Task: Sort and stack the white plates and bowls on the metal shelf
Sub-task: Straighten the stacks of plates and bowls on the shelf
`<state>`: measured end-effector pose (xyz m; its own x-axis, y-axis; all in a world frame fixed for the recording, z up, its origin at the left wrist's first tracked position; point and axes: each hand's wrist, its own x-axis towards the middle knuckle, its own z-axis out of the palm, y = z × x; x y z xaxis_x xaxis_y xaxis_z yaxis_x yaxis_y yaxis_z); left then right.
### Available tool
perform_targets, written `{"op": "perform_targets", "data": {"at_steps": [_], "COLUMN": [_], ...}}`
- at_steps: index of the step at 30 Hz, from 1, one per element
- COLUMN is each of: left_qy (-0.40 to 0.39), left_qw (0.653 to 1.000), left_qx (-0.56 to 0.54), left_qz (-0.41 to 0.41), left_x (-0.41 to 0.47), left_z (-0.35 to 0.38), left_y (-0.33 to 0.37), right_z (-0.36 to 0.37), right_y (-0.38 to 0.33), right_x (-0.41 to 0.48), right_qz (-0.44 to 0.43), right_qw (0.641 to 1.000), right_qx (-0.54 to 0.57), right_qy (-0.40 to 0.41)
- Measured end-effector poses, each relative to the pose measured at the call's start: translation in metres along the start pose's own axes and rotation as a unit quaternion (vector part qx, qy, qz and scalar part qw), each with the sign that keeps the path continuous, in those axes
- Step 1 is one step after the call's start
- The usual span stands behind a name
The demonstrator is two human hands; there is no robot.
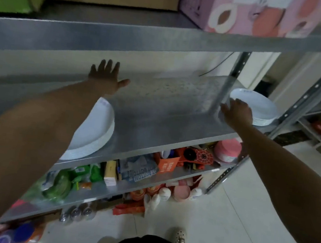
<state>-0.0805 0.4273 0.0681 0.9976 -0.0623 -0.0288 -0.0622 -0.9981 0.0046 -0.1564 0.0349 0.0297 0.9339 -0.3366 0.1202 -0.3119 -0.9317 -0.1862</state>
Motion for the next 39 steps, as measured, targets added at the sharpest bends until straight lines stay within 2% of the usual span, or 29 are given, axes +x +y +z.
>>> {"op": "perform_targets", "data": {"at_steps": [3, 8, 12, 17, 19, 21, 24, 26, 29, 31, 35, 39], "left_qy": [-0.008, -0.015, -0.042, -0.14, -0.183, -0.233, -0.27, -0.282, -0.314, -0.303, -0.273, -0.264], "left_qw": [0.994, 0.981, 0.971, 0.973, 0.962, 0.928, 0.864, 0.838, 0.772, 0.742, 0.744, 0.733], "left_qx": [0.022, 0.031, 0.017, -0.101, -0.174, -0.287, -0.422, -0.461, -0.539, -0.583, -0.596, -0.61], "left_qz": [0.104, 0.19, 0.234, 0.154, 0.106, 0.045, -0.046, -0.083, -0.125, -0.131, -0.132, -0.145], "left_x": [0.036, 0.076, 0.093, 0.104, 0.106, 0.109, 0.109, 0.11, 0.108, 0.106, 0.096, 0.086], "left_z": [-0.015, -0.012, 0.007, 0.031, 0.035, 0.038, 0.041, 0.046, 0.058, 0.067, 0.071, 0.067], "left_y": [0.102, 0.253, 0.339, 0.404, 0.422, 0.434, 0.443, 0.443, 0.44, 0.438, 0.433, 0.398], "right_z": [-0.021, -0.032, -0.025, -0.024, -0.022, -0.017, -0.01, -0.004, 0.005, 0.01, 0.013, 0.009], "right_y": [0.062, 0.144, 0.189, 0.211, 0.212, 0.211, 0.203, 0.201, 0.204, 0.204, 0.195, 0.166], "right_x": [0.023, 0.054, 0.074, 0.104, 0.114, 0.122, 0.13, 0.133, 0.139, 0.142, 0.142, 0.134], "right_qz": [0.062, 0.131, 0.15, 0.18, 0.215, 0.258, 0.321, 0.337, 0.343, 0.339, 0.348, 0.316], "right_qw": [0.997, 0.99, 0.986, 0.967, 0.952, 0.926, 0.863, 0.826, 0.784, 0.775, 0.788, 0.816], "right_qx": [-0.026, 0.025, 0.054, 0.16, 0.176, 0.21, 0.31, 0.392, 0.482, 0.506, 0.485, 0.444], "right_qy": [-0.024, -0.035, -0.051, -0.087, -0.124, -0.177, -0.237, -0.225, -0.188, -0.17, -0.152, -0.193]}}
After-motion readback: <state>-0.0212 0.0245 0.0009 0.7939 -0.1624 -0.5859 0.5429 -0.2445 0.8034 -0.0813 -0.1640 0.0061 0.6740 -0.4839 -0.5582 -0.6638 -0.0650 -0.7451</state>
